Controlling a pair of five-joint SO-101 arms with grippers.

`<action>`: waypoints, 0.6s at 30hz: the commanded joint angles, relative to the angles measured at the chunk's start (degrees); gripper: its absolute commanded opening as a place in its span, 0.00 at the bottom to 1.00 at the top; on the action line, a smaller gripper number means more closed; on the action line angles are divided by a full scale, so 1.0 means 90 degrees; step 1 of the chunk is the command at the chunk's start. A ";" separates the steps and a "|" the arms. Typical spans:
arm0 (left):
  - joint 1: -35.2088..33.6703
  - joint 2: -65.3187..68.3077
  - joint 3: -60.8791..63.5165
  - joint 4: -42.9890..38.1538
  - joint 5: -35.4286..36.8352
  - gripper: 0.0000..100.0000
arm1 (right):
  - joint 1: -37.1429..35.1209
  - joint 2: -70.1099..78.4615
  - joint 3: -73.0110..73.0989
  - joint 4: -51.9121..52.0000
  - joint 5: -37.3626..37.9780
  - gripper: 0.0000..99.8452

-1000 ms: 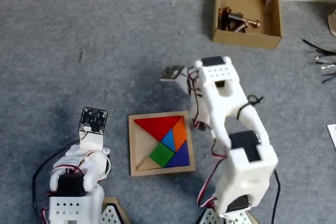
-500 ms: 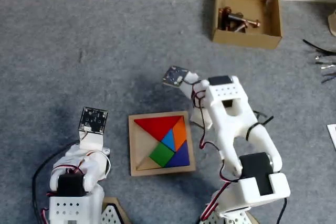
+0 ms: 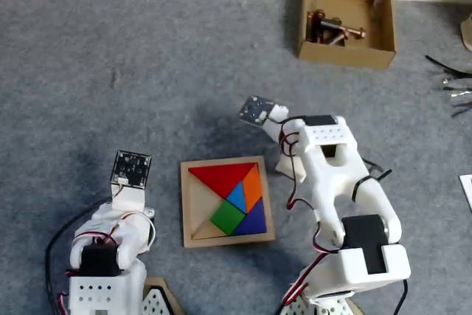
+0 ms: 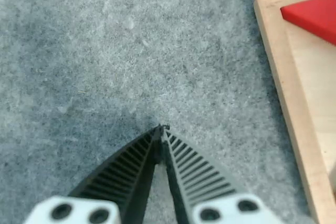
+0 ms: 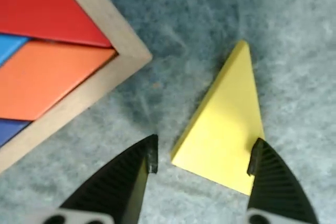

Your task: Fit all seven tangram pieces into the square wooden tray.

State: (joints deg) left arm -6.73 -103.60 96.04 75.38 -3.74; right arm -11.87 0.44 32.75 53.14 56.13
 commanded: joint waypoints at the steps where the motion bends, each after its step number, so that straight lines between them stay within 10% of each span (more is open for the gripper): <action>1: -0.0093 -0.0034 0.0122 0.0020 0.0059 0.01 | 0.0083 -0.0396 -0.0073 0.0171 0.0068 0.26; 18: -0.0093 -0.0034 0.0122 0.0020 0.0059 0.01 | 0.0093 0.0112 0.0269 0.0161 0.0518 0.26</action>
State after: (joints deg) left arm -6.73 -103.60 96.04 75.38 -3.74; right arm -11.60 0.35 34.59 53.67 59.65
